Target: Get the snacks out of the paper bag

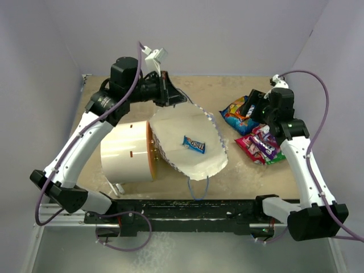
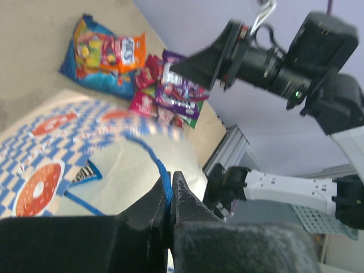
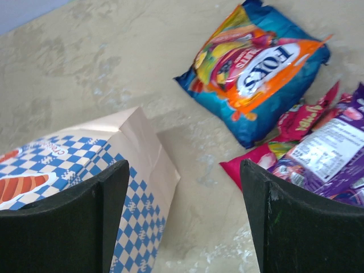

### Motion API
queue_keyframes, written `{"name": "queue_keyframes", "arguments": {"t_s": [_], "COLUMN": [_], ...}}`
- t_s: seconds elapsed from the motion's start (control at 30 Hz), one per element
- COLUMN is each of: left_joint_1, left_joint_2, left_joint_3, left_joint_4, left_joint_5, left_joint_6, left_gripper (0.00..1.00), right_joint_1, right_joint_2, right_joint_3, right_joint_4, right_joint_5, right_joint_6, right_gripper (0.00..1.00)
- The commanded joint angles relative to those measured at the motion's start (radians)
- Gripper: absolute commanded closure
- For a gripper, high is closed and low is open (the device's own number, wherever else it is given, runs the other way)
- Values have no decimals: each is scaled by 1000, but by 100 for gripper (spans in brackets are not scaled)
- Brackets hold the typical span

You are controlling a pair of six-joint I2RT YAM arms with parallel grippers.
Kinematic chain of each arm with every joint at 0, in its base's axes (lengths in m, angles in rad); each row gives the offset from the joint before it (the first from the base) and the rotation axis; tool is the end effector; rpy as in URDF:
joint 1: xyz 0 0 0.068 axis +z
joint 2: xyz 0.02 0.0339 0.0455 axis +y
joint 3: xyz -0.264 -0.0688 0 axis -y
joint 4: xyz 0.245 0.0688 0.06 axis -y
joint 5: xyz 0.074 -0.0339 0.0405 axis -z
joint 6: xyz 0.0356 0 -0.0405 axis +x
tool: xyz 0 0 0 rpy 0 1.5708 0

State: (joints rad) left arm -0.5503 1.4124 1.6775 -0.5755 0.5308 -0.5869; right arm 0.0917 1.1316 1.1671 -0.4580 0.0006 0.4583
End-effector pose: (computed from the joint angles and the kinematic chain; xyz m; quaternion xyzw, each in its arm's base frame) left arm 0.2452 -0.1716 0.4643 0.1403 0.7823 -0.4848 0.3651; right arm 0.2494 0.0229 0.3762 0.1532 0.8256 0.1472 0.5228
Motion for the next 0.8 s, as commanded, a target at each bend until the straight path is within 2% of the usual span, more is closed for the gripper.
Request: {"name": "queue_keyframes", "arguments": {"t_s": [0.0,0.17,0.33,0.5,0.57,0.67,0.77], "left_joint_1": [11,24,26,24,24,23,23], "left_joint_2": [60,162,202,188,154,88,40], "left_joint_3": [220,433,487,354,259,92,4], "left_joint_4": [-48,-177,-202,-116,-39,107,193], "left_joint_5": [-76,-98,-57,77,120,169,189], "left_joint_6": [76,166,195,120,64,-45,-103], "left_gripper": [100,100,100,100,100,100,100], "right_joint_1": [48,71,95,139,184,302,368], "right_joint_2": [-8,-1,-6,-26,-58,-199,-285], "right_joint_3": [77,193,247,212,184,83,7], "right_joint_4": [-18,-58,-70,-56,-31,72,103], "right_joint_5": [-112,-178,-220,-279,-309,-332,-396], "right_joint_6": [-28,-43,-40,-59,-135,-316,-442], "right_gripper": [18,16,16,14,14,15,16]}}
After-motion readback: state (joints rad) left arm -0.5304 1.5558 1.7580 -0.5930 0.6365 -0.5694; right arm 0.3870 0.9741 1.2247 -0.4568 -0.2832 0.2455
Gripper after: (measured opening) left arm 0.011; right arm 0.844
